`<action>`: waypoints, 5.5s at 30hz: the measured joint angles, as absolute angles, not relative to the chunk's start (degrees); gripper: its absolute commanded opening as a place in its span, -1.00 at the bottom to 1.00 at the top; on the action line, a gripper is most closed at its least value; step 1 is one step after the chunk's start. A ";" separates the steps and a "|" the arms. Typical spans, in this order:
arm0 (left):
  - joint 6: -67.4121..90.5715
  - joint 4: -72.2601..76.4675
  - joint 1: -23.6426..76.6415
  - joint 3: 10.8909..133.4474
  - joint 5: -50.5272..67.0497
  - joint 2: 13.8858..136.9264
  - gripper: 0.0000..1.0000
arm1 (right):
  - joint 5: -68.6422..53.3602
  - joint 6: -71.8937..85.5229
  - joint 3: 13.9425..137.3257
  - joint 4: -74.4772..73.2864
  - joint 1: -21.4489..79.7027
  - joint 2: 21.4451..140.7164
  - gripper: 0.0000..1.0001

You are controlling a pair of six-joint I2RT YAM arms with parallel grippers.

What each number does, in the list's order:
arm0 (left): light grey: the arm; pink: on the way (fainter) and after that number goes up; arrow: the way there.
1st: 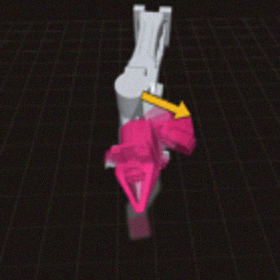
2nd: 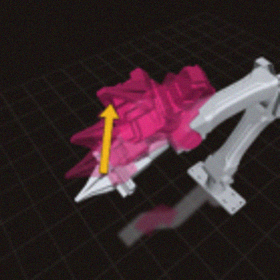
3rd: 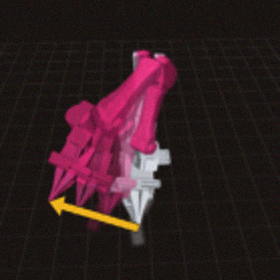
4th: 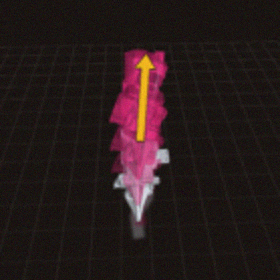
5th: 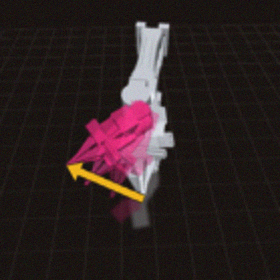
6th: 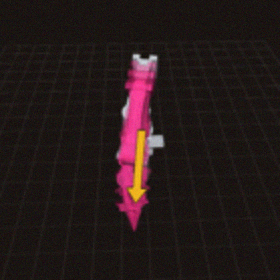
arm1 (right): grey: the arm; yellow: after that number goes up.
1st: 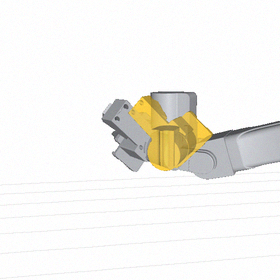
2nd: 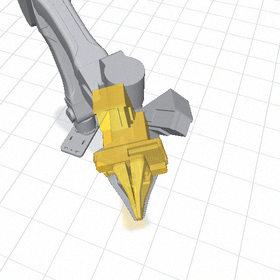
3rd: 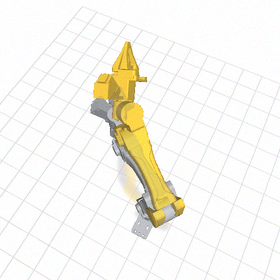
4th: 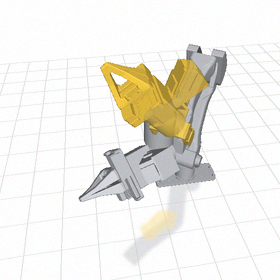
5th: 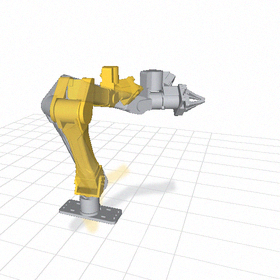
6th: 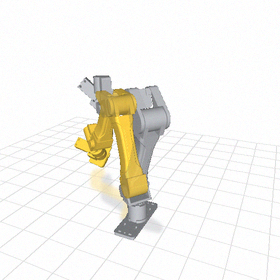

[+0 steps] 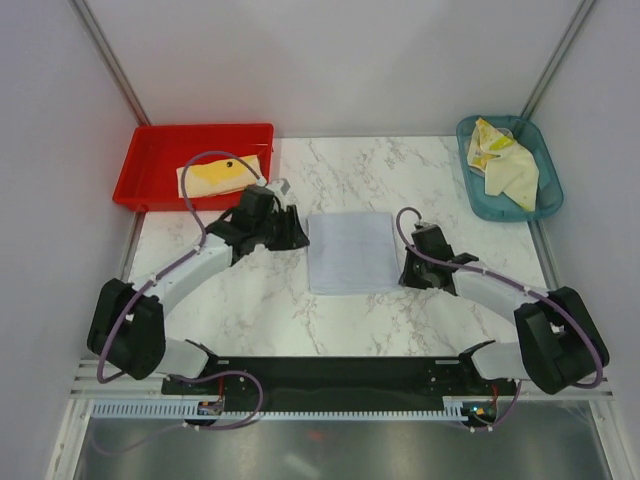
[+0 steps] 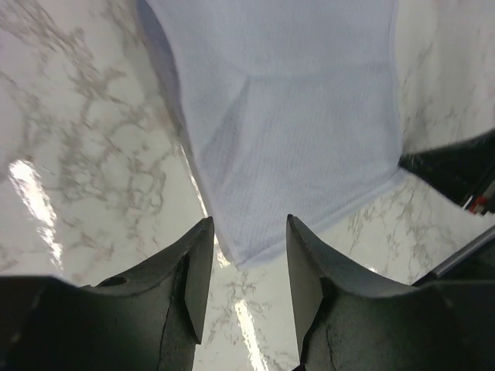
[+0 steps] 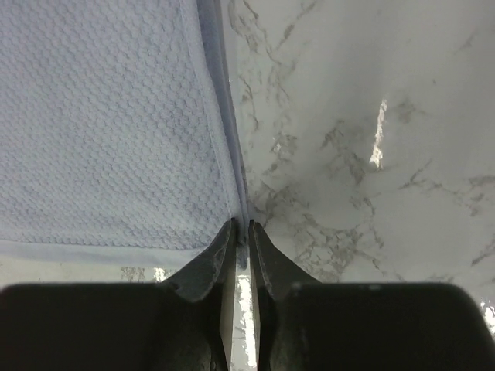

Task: Fold and stack the towels
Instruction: Fold the towel

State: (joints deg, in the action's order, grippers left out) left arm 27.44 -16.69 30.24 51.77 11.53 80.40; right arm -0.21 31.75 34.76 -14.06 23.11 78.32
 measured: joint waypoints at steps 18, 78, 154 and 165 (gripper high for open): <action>24.43 -7.31 22.96 68.79 33.15 102.59 -0.21 | 3.36 31.75 48.25 -20.78 21.34 77.89 -0.92; 12.23 -14.44 22.57 91.37 23.97 126.08 0.05 | -13.43 21.45 65.14 -6.28 9.76 109.23 -0.46; -10.81 -24.45 20.47 97.12 34.92 120.86 -0.96 | -33.58 -10.48 65.43 -2.52 3.18 100.55 -1.00; -10.96 -18.24 24.71 86.65 29.21 113.51 -0.96 | -28.27 -9.72 55.75 5.56 3.55 92.07 -1.00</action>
